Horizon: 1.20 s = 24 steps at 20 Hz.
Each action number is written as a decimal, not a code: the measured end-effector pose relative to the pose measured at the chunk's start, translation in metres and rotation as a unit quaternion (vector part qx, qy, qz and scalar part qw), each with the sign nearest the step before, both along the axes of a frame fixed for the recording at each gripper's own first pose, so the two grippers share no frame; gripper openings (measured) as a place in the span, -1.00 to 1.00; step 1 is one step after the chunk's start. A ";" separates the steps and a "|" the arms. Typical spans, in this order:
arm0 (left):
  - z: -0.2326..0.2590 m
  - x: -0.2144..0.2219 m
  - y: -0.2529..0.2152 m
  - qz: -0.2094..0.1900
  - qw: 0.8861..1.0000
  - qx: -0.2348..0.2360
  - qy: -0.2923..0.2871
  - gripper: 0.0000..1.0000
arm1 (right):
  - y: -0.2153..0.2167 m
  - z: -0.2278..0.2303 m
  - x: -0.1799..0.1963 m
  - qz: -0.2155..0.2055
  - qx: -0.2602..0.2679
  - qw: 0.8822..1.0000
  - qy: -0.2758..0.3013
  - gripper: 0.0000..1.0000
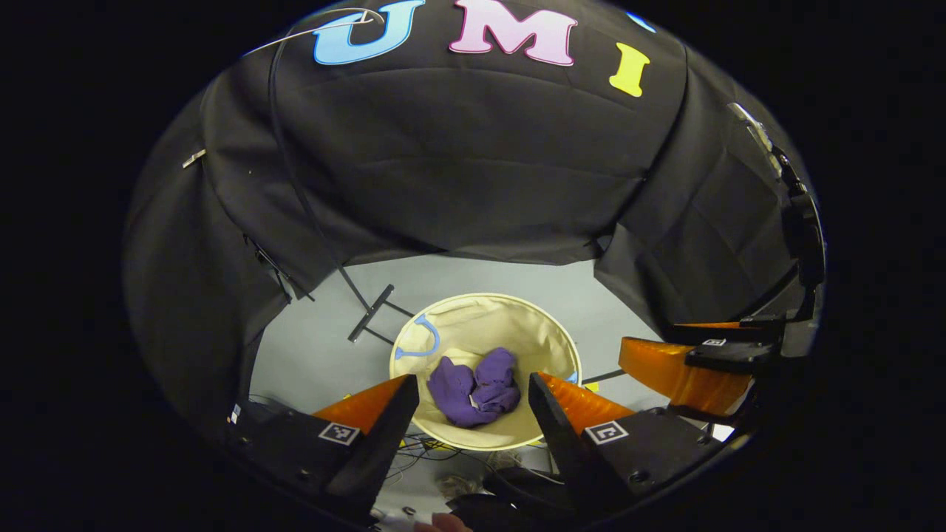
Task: Grasp the clothes on the hanger with both hands and then place them into the laundry hamper below.
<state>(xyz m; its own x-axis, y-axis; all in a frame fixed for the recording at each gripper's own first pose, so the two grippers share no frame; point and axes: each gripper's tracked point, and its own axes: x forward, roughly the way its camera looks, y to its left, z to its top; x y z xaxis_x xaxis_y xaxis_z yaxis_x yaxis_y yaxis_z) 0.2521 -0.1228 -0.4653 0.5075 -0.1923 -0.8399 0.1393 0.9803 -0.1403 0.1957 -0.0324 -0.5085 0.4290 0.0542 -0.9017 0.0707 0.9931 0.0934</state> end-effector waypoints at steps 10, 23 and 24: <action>0.125 -0.028 0.046 -0.009 0.993 -0.025 -0.118 0.89 | 0.036 0.148 -0.017 -0.014 -0.007 0.989 -0.145 0.97; 0.317 -0.058 0.131 0.013 0.947 -0.062 -0.315 0.89 | 0.071 0.343 -0.042 -0.019 -0.033 0.937 -0.348 0.97; 0.333 -0.060 0.138 0.018 0.941 -0.063 -0.332 0.89 | 0.073 0.358 -0.043 -0.018 -0.036 0.930 -0.364 0.97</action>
